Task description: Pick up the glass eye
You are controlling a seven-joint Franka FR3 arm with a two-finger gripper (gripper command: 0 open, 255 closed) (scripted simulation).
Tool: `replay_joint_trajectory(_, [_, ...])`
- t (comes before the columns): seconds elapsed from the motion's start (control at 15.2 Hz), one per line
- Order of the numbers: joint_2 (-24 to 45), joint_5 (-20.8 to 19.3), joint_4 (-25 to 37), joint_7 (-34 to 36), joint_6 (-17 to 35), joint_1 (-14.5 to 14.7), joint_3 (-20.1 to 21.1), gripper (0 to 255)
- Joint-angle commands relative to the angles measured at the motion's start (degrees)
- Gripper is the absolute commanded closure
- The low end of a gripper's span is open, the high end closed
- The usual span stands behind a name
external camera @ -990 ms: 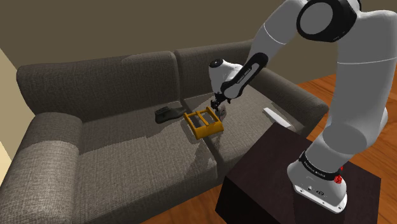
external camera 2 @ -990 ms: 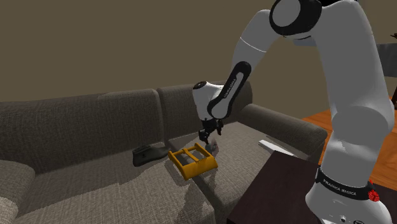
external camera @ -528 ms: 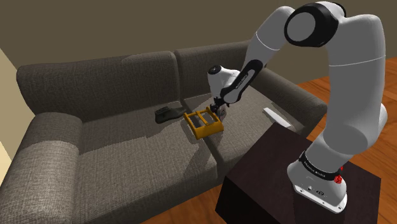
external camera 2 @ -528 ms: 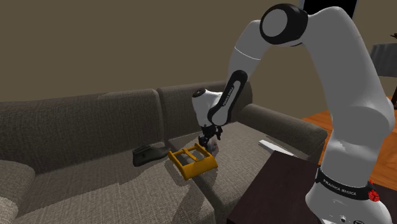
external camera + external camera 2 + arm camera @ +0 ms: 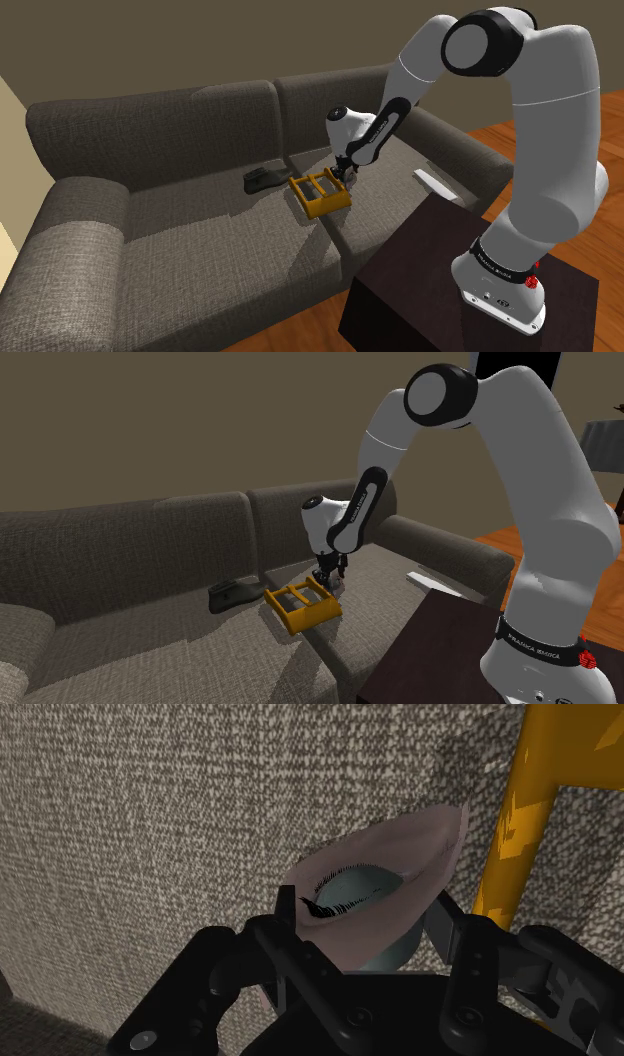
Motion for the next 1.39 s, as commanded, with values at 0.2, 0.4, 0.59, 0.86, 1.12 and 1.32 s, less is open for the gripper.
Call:
replay_joint_trajectory(0.2, [0.2, -0.1, -0.2, 0.0, 0.2, 0.0, 0.0, 255])
replay_joint_trajectory(0.4, [-1.2, 0.7, -0.5, -0.8, -0.9, -0.2, 0.5, 255])
replay_joint_trajectory(0.59, [-3.4, 1.8, -1.2, -2.0, -2.2, -0.7, 1.2, 255])
replay_joint_trajectory(0.86, [-6.2, 3.2, -2.0, -3.8, -4.1, -1.2, 2.0, 255])
replay_joint_trajectory(1.12, [-9.0, 4.8, -2.5, -5.5, -6.0, -1.7, 2.8, 255])
replay_joint_trajectory(1.32, [-10.4, 5.6, -2.8, -6.4, -7.1, -1.9, 3.2, 255])
